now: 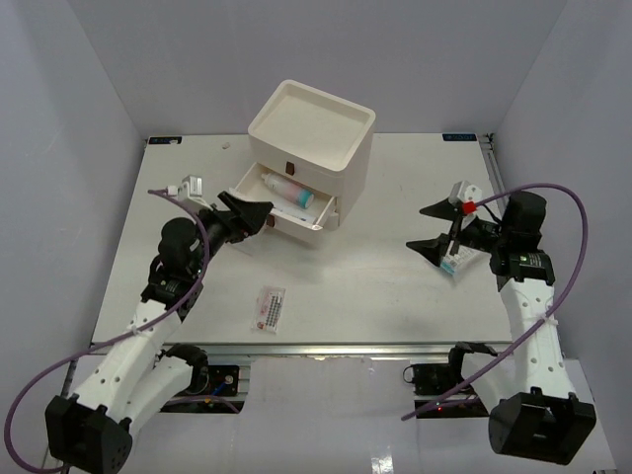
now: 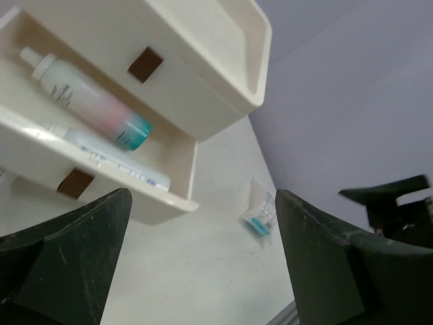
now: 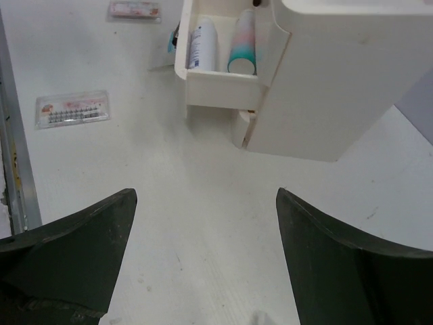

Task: Organize the makeup

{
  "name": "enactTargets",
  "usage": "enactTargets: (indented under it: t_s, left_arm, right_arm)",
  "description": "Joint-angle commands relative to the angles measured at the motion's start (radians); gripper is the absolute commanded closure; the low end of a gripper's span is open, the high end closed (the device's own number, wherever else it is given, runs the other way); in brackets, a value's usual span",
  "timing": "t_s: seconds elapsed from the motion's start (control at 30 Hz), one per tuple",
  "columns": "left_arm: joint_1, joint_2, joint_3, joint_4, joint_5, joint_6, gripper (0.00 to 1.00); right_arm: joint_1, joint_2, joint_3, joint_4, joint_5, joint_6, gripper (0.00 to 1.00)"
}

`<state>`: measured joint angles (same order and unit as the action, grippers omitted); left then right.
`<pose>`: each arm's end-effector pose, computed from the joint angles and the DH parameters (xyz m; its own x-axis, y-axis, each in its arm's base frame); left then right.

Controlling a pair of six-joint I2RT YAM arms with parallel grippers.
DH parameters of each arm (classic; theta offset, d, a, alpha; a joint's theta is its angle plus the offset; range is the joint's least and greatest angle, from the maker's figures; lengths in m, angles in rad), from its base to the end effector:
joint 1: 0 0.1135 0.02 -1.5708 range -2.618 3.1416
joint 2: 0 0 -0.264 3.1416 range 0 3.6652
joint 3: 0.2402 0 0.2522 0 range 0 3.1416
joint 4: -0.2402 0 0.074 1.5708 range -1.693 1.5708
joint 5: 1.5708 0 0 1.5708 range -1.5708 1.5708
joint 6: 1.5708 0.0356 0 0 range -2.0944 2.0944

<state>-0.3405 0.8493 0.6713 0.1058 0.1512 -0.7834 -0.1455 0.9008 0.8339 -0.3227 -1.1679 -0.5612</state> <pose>0.1926 -0.0739 0.3195 -0.3811 -0.6051 -0.6990 0.2863 0.6417 -0.7115 0.1886 0.0055 0.3305 0.0997 -0.2255 -0.9691 -0.8647 0.4622 -0.1965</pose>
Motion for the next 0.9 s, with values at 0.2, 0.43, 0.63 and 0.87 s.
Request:
enactTargets:
  t_s: [0.2,0.43,0.63,0.87]
  left_arm:
    - [0.009,-0.166,-0.389,0.093,0.125,0.026,0.24]
    - [0.009,0.008,-0.371,0.153,0.144,0.062,0.53]
    - [0.011,0.144,-0.316,0.205,0.119,0.113,0.57]
    - [0.011,0.316,-0.211,0.288,0.121,0.144,0.57]
  right_arm:
    - [0.714,0.417,0.541,-0.058,0.783,0.050,0.00]
    - [0.856,0.785,0.938,-0.129,0.982,0.097,0.04]
    - [0.855,0.956,1.094,-0.093,1.118,0.091,0.09]
    - [0.842,1.052,1.145,-0.085,1.159,0.072,0.27]
